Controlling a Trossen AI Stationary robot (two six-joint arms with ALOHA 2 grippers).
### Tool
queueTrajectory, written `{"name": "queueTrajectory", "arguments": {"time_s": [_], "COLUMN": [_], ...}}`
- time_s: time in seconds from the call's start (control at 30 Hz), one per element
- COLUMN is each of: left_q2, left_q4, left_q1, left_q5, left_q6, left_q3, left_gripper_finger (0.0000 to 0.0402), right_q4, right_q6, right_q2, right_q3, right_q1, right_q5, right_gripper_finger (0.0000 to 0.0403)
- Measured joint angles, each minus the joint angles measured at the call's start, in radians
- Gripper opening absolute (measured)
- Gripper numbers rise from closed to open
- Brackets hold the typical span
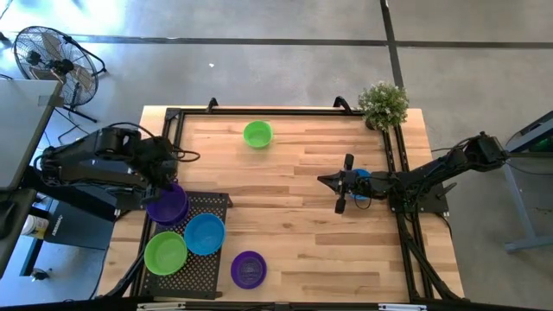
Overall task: Pick & Place Mini bowls
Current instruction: Stack the violet bowl on the other violet bowls on the shelf
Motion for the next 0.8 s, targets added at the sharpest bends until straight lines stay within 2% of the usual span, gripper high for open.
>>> {"name": "queueTrajectory", "arguments": {"time_s": [0.2,0.37,0.8], "left_q2": [-0.001,0.000,0.000], "left_q4": [0.005,0.021,0.026], "left_q1": [0.000,0.000,0.000], "left_q5": [0.004,0.050,0.053], "left_q6": [0.000,-0.001,-0.050], "left_q3": [-0.016,-0.017,-0.018], "left_gripper_finger": [0.0001,0.0011,0.0071], "right_q4": [0.000,0.000,0.000], "right_q6": [0.000,0.000,0.000], "right_q2": [0.000,0.000,0.000], "right_q3": [0.000,0.000,0.000], "right_q1": [0.000,0.000,0.000], "right_q5": [0.000,0.000,0.000], "right_gripper_finger": [0.0001,0.0002,0.0001]}}
